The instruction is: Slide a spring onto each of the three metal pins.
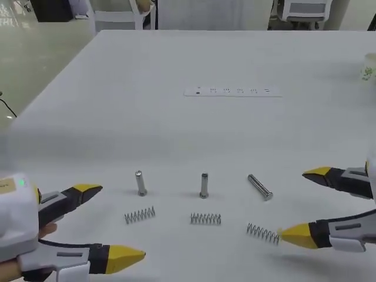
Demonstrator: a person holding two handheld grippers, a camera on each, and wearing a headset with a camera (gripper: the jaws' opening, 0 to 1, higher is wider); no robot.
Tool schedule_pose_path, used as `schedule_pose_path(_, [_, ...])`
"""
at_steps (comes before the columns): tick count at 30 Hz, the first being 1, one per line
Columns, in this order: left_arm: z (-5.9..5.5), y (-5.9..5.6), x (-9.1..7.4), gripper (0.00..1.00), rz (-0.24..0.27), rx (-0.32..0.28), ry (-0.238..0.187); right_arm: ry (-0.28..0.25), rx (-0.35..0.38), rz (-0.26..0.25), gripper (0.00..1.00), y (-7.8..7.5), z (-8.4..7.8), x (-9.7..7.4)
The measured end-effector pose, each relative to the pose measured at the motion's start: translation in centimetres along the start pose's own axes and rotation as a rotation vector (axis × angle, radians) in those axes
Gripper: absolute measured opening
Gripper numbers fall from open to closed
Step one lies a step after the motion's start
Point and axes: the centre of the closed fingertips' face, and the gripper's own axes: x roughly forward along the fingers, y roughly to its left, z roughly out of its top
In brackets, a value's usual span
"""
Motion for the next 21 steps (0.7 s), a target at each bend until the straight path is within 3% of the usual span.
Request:
schedule_pose_path(10, [0.0,0.1,0.0,0.94,0.003,-0.001,-0.004,0.001,-0.026,-0.018,0.73,-1.8,2.0,1.7])
schedule_pose_path(21, [-0.1,0.1,-0.1,0.94,0.009,-0.006,-0.008,0.033,-0.034,-0.021,0.68,-2.8,2.7,3.2])
